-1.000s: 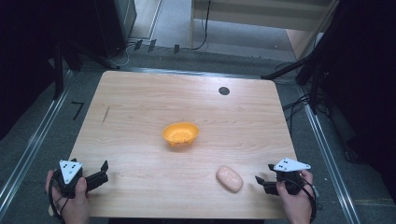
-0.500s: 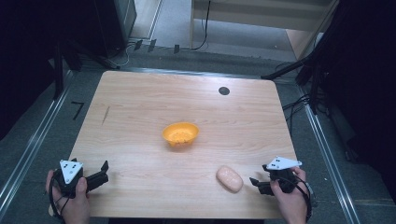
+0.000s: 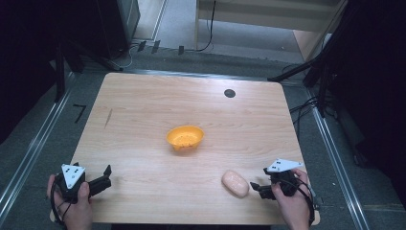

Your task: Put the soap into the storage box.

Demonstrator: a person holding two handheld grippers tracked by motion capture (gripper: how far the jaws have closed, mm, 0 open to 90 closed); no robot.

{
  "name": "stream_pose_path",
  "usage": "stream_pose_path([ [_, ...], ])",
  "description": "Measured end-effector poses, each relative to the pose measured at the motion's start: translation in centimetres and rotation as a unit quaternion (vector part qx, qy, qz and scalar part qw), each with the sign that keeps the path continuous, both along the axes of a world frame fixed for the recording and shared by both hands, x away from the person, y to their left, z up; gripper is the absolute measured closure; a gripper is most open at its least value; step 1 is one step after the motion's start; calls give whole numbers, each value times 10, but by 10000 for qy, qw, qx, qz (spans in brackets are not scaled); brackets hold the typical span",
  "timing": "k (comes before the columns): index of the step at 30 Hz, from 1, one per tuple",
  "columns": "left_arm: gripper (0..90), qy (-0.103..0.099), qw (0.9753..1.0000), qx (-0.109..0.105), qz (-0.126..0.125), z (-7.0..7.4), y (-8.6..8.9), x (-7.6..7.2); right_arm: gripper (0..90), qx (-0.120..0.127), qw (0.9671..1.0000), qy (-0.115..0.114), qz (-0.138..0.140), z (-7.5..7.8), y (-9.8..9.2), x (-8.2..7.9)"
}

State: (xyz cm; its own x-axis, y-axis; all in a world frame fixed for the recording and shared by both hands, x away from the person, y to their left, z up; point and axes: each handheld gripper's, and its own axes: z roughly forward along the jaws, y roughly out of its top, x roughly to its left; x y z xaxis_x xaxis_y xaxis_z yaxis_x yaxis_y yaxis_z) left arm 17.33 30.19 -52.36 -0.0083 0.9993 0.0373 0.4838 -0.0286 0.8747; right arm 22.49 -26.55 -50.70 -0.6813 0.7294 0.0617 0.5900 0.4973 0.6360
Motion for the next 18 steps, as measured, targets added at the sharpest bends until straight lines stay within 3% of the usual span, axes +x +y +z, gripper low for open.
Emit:
stream_pose_path([
  [18, 0, 30, 10000, 35, -19, 0, 0, 0, 253, -11, 9998, 61, 198, 4, 23, -3],
])
